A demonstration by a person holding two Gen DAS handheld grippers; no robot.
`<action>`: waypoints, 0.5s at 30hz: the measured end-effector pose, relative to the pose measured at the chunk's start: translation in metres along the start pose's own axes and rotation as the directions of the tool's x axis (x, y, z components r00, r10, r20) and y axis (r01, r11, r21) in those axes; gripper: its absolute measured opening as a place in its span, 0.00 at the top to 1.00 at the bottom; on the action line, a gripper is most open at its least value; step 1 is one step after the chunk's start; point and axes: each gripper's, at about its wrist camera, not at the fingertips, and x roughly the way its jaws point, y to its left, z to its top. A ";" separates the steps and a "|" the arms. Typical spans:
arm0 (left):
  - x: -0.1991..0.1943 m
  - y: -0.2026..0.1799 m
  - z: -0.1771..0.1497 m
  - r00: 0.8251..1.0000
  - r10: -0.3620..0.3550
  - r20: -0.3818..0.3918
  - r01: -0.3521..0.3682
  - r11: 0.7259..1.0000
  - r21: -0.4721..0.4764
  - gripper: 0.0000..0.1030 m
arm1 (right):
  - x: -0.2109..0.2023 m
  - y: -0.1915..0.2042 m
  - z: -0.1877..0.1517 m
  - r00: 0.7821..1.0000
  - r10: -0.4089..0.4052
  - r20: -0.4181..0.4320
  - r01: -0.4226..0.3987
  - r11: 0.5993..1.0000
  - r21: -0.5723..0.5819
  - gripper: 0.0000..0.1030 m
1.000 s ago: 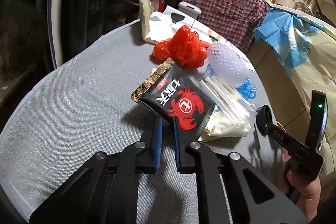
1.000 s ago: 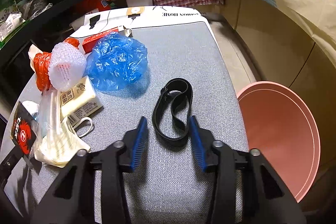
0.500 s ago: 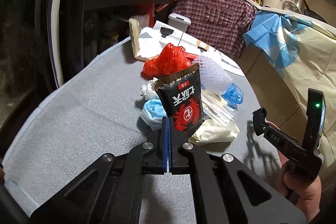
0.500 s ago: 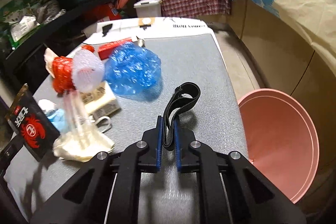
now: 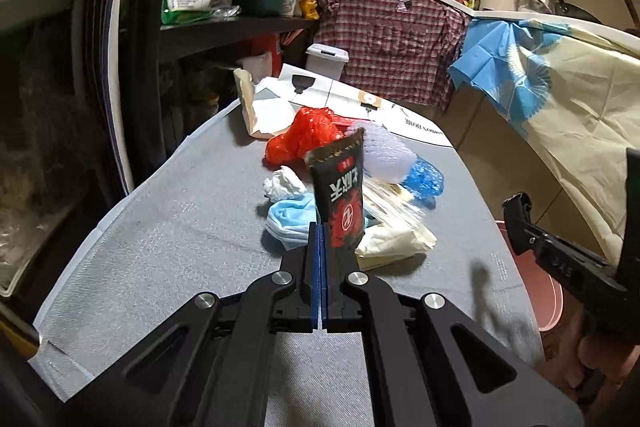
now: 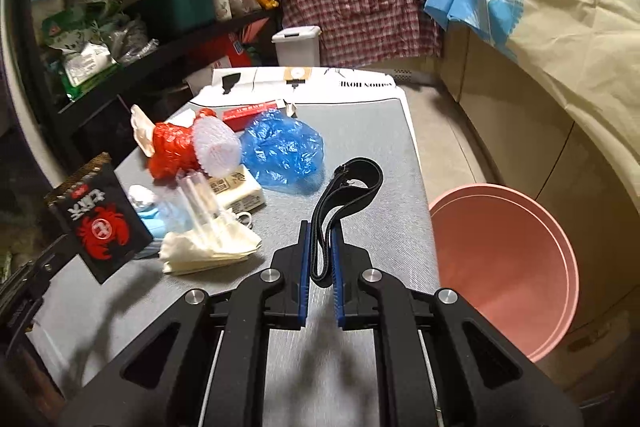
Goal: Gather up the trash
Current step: 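Carry the packet and rubber band in both tools over the pink bin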
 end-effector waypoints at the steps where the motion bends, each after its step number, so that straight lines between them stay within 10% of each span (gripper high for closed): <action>1: -0.002 -0.002 0.000 1.000 -0.003 0.003 0.003 1.000 0.007 1.00 | -0.005 -0.001 -0.001 1.000 -0.002 0.006 0.002 1.000 -0.001 0.90; 15: -0.021 -0.031 -0.008 0.999 -0.030 0.012 0.029 0.995 0.093 1.00 | -0.065 -0.035 -0.020 0.999 -0.026 0.027 0.025 0.999 0.038 0.90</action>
